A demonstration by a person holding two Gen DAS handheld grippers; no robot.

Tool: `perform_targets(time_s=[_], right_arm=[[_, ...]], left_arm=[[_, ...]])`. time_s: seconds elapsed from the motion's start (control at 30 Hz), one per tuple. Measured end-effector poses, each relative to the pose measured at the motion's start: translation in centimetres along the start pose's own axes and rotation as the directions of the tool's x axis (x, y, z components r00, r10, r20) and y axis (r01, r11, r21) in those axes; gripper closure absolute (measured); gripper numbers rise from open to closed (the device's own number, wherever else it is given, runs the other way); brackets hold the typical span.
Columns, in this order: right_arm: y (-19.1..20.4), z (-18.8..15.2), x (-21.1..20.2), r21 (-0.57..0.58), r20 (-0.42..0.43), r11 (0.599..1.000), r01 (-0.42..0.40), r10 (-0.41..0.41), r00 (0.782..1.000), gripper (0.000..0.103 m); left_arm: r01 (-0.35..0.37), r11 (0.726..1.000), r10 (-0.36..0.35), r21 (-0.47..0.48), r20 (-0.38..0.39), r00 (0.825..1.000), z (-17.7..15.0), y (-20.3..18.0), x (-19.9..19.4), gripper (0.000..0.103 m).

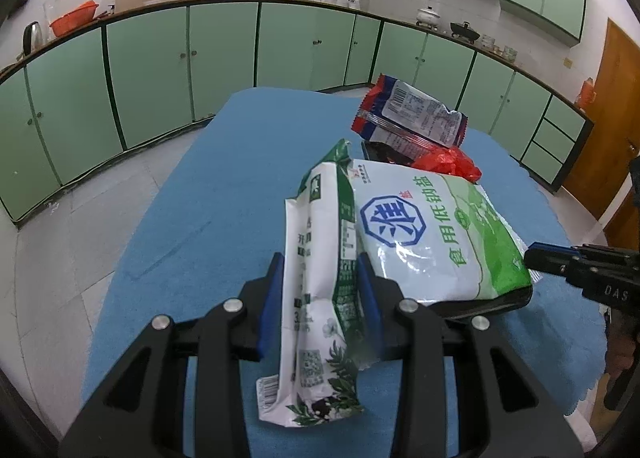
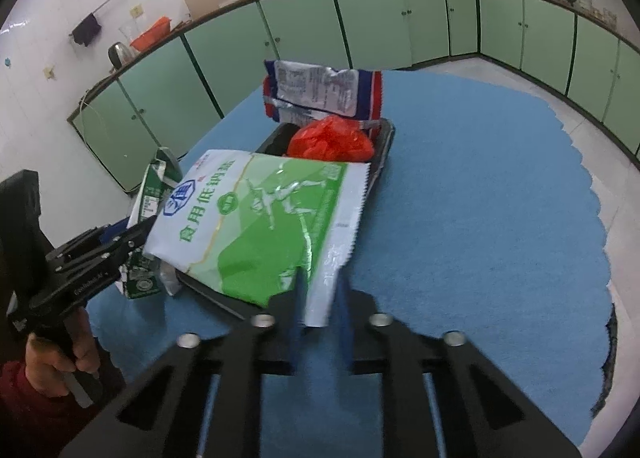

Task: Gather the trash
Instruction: 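Close the right gripper on the green-white salt bag edge while the left holds the packet, then lift the salt bag with the right gripper while the left holds the packet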

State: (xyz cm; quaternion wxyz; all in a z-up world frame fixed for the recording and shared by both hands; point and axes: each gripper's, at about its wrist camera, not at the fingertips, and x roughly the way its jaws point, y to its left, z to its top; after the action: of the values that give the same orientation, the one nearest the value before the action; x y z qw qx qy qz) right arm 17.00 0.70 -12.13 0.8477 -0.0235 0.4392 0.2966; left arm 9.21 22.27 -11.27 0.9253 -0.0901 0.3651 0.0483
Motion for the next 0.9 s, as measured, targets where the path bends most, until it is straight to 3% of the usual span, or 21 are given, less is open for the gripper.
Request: perform_targets(time_s=[0.13,0.17,0.2,0.23,0.43,0.6,0.73,0.9], right_arm=[[-0.6,0.1,-0.4,0.006,-0.005,1.0,0.015,-0.015,1.0,0.089],[-0.6,0.0,-0.5,0.013,-0.007,1.0,0.017,-0.017,1.0,0.085],[-0.7,0.1,-0.5,0.019,-0.008,1.0,0.016,-0.016,1.0,0.07],[-0.7,0.0,-0.7,0.028,-0.003,0.999,0.017,-0.017,1.0,0.064],[-1.5,-0.1,0.1,0.093,-0.035,0.995,-0.027,0.03,0.999,0.064],[-1.6,-0.1,0.4,0.105,-0.038,0.992,-0.07,0.074,0.997,0.077],[-1.5,0.0,-0.3,0.077,-0.01,0.996,-0.049,0.05,0.999,0.099],[-1.4,0.2,-1.5,0.046,0.034,0.999,0.007,-0.009,0.999,0.102]], left_arm=[[-0.007,1.0,0.007,0.017,0.002,1.0,0.0,-0.5,0.0,0.068],[-0.011,1.0,0.01,0.027,0.002,1.0,-0.1,-0.8,0.1,0.068],[-0.013,0.999,0.013,0.039,0.001,1.0,-0.2,-1.1,0.1,0.068],[-0.012,0.999,0.012,0.046,0.001,1.0,-0.2,-1.3,0.2,0.068],[-0.006,0.998,0.007,0.061,-0.006,1.0,-0.1,-1.5,0.4,0.068],[-0.007,0.999,0.007,0.05,-0.01,1.0,0.0,-1.3,0.7,0.068],[-0.01,0.999,0.011,0.037,-0.015,1.0,0.1,-1.1,0.8,0.068],[-0.006,0.999,0.006,0.051,-0.001,1.0,0.1,-1.6,0.2,0.068]])
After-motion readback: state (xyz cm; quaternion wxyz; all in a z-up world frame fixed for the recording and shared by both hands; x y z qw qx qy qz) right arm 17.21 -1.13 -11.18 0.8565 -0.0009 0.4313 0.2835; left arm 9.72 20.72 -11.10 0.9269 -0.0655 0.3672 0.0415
